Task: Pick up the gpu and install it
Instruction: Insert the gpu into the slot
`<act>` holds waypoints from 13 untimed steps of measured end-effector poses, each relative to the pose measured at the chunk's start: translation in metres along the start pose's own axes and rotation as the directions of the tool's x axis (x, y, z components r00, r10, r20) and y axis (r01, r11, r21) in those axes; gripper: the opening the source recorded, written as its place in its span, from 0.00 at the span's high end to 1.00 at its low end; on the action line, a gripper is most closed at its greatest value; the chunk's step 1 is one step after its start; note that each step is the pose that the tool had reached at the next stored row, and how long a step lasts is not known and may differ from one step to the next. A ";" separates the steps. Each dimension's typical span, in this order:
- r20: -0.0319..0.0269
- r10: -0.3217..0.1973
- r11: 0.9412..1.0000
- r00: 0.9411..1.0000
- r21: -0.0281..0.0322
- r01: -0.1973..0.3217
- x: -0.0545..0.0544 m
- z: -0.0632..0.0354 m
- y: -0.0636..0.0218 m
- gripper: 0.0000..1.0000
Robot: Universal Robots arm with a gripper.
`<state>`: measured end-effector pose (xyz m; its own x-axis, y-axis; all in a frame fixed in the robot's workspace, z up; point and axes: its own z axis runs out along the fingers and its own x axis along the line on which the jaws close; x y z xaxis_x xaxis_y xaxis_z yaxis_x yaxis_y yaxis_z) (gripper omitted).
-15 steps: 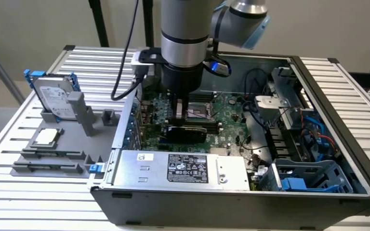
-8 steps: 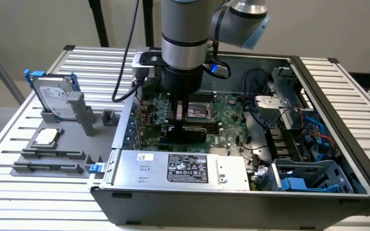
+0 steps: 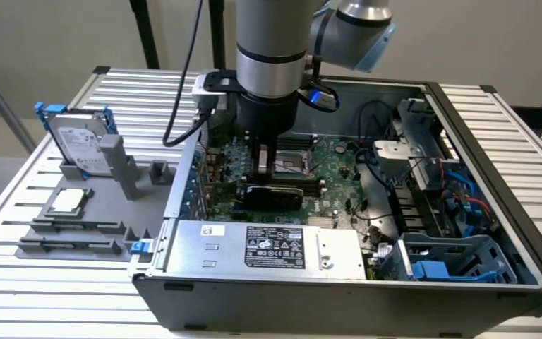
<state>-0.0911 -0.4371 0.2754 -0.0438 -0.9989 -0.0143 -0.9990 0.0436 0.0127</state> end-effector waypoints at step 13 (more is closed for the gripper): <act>0.000 0.000 1.000 1.000 -0.001 0.000 0.000 -0.0081 0.0000 0.88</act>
<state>-0.0911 -0.4372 0.2836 -0.0436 -0.9989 -0.0141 -0.9990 0.0434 0.0133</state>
